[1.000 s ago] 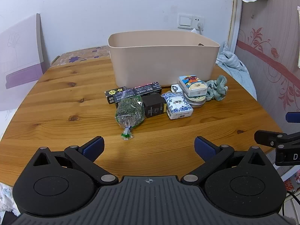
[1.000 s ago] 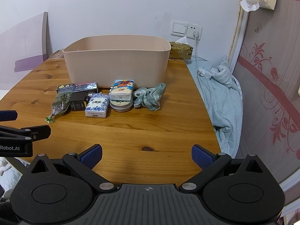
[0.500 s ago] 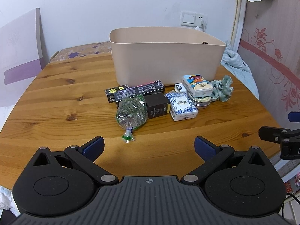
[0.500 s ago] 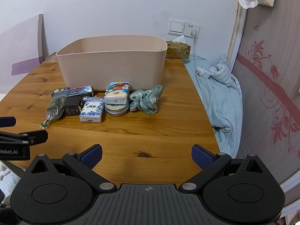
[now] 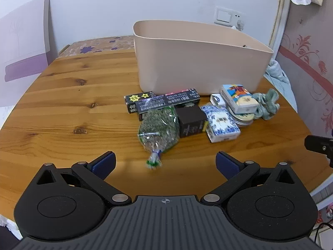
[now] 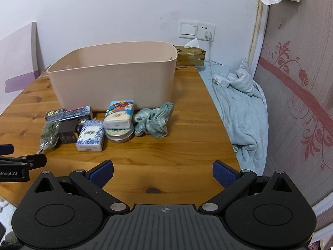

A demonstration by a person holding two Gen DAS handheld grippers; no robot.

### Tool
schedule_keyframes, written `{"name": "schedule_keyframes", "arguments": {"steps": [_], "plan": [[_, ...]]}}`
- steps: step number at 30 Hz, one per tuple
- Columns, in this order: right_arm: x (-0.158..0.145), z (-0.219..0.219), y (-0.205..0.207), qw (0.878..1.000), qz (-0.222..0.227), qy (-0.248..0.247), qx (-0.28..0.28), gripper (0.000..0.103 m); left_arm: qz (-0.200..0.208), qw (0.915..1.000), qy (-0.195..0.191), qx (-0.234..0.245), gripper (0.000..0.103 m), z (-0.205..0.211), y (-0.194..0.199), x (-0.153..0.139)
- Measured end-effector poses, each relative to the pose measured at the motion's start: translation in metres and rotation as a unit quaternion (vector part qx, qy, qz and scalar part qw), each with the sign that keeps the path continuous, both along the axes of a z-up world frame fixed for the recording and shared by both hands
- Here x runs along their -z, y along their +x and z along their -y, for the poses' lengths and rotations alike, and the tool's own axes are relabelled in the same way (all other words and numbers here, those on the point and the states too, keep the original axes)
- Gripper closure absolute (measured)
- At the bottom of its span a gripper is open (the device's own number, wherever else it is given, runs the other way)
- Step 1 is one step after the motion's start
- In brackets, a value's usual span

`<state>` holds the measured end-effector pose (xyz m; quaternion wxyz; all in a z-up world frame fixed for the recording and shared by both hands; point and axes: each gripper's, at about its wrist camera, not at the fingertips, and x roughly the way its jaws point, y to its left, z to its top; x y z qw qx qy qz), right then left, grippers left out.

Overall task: Organize objects
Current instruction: 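Move both tools toward the items in front of the beige basket, then grasp the green herb bag with the left tool while the right tool grasps the grey-green scrunchie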

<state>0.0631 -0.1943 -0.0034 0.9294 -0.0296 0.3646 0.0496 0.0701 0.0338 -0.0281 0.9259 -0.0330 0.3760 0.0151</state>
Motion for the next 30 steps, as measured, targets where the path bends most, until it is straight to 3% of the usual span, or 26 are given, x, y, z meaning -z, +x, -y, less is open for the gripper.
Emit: {"name": "schedule_keyframes", "arguments": {"steps": [20,30], "plan": [[0.006,0.002,0.054,1.000,0.000,-0.006,0.021,0.000,-0.035,0.9994,-0.001,0.007,0.000,-0.018,0.055,0.014],[0.017,0.006,0.084,0.999,-0.018,-0.003,0.027,0.006,-0.056,0.9981,-0.022,0.011,0.000,-0.027,0.073,0.025]]}}
